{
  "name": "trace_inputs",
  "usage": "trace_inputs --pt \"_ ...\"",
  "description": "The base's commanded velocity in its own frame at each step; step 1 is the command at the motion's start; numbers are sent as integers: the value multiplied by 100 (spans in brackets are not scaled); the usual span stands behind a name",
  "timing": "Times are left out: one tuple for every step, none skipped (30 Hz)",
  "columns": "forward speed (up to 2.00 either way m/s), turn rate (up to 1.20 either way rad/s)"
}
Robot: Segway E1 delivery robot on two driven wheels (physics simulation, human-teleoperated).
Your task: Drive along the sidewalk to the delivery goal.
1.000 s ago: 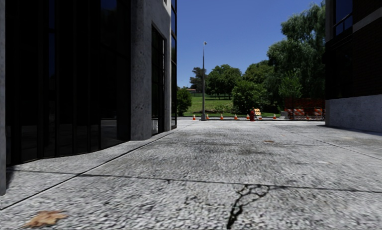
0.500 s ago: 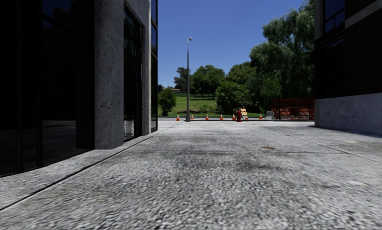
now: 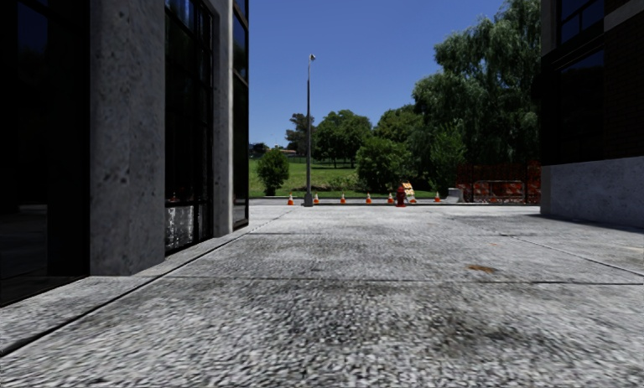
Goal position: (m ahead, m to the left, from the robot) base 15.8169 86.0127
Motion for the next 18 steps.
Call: trace_inputs --pt "199 0" --pt "199 0" --pt "199 0" --pt "199 0" --pt "199 0" --pt "199 0" --pt "199 0" --pt "199 0" --pt "199 0" --pt "199 0" --pt "199 0" --pt "199 0" --pt "199 0" --pt "199 0" --pt "199 0" --pt "199 0" --pt "199 0" --pt "199 0"
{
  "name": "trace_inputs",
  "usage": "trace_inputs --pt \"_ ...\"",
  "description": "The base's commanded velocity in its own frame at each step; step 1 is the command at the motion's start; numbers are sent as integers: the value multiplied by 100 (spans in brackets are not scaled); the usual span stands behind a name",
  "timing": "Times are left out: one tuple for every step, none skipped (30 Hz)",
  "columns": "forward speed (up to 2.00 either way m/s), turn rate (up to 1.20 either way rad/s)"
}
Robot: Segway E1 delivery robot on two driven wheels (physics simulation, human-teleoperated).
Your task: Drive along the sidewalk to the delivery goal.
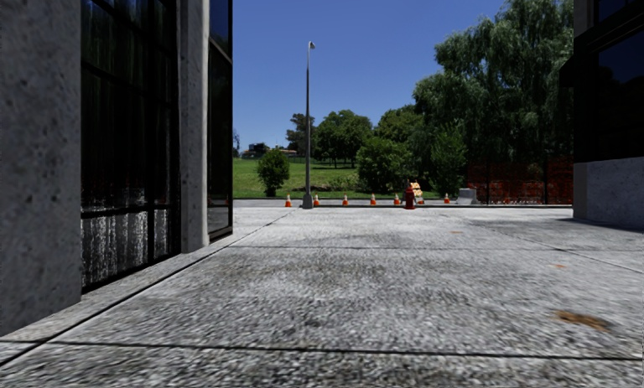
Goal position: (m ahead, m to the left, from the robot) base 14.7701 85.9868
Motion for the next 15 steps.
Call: trace_inputs --pt "199 0" --pt "199 0" --pt "199 0" --pt "199 0" --pt "199 0" --pt "199 0" --pt "199 0" --pt "199 0" --pt "199 0" --pt "199 0" --pt "199 0" --pt "199 0" --pt "199 0" --pt "199 0" --pt "199 0"
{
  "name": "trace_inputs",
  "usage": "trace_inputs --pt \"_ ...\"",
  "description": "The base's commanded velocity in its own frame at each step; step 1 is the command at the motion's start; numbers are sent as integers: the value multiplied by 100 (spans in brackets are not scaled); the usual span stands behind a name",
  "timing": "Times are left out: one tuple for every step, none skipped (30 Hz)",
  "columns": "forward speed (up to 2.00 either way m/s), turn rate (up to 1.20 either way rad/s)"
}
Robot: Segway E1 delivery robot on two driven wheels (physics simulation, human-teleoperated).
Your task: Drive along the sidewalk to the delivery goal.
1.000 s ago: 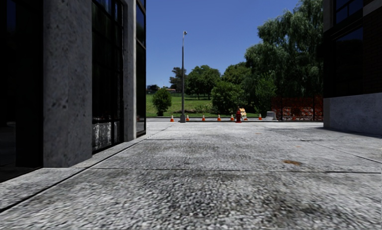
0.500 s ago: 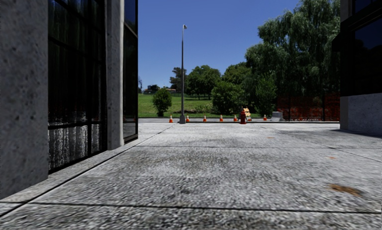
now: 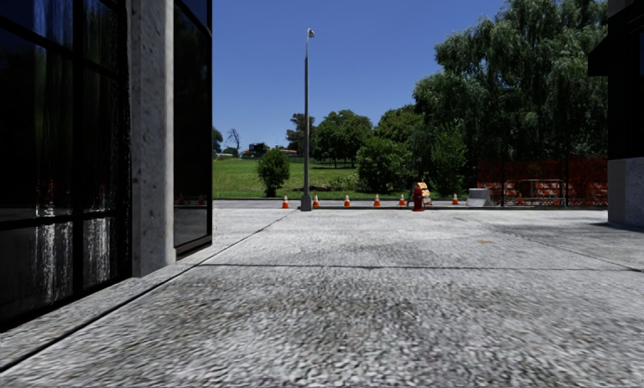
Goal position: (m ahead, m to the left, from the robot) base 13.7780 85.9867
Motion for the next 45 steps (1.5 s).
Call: trace_inputs --pt "199 0" --pt "199 0" --pt "199 0" --pt "199 0" --pt "199 0" --pt "199 0" --pt "199 0" --pt "199 0" --pt "199 0" --pt "199 0" --pt "199 0" --pt "199 0" --pt "200 0" --pt "200 0" --pt "200 0" --pt "200 0" --pt "200 0" --pt "200 0" --pt "200 0" --pt "200 0" --pt "200 0" --pt "200 0" --pt "200 0" --pt "200 0" --pt "200 0" --pt "200 0" --pt "200 0" --pt "200 0" --pt "200 0" --pt "200 0" --pt "200 0" --pt "200 0" --pt "200 0" --pt "200 0" --pt "200 3" --pt "200 16" --pt "200 24" --pt "200 24" --pt "200 27" --pt "200 33" --pt "200 36" --pt "200 36" --pt "200 40" --pt "200 49" --pt "200 49"
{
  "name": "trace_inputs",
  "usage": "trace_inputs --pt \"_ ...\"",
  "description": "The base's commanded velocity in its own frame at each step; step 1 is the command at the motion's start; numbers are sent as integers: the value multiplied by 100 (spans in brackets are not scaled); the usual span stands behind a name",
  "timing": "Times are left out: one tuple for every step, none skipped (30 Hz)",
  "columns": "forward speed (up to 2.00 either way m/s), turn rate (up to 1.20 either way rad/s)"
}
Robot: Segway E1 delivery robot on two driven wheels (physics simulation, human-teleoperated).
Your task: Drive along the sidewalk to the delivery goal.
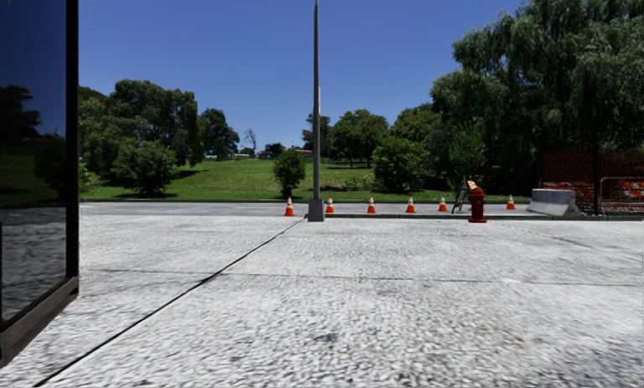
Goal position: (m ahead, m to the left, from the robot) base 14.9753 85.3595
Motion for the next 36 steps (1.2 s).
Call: trace_inputs --pt "200 52" --pt "200 52" --pt "200 53" --pt "200 53" --pt "200 53" --pt "200 53" --pt "200 53" --pt "200 53" --pt "200 51" --pt "200 49" --pt "200 48" --pt "200 48" --pt "200 46" --pt "200 46" --pt "200 45" --pt "200 45" --pt "200 44" --pt "200 44" --pt "200 43" --pt "200 43" --pt "200 43" --pt "200 43" --pt "200 43" --pt "200 43" --pt "200 43" --pt "200 43" --pt "200 43" --pt "200 43" --pt "200 43" --pt "200 43" --pt "200 43" --pt "200 43" --pt "200 43" --pt "200 43" --pt "200 43" --pt "200 43"
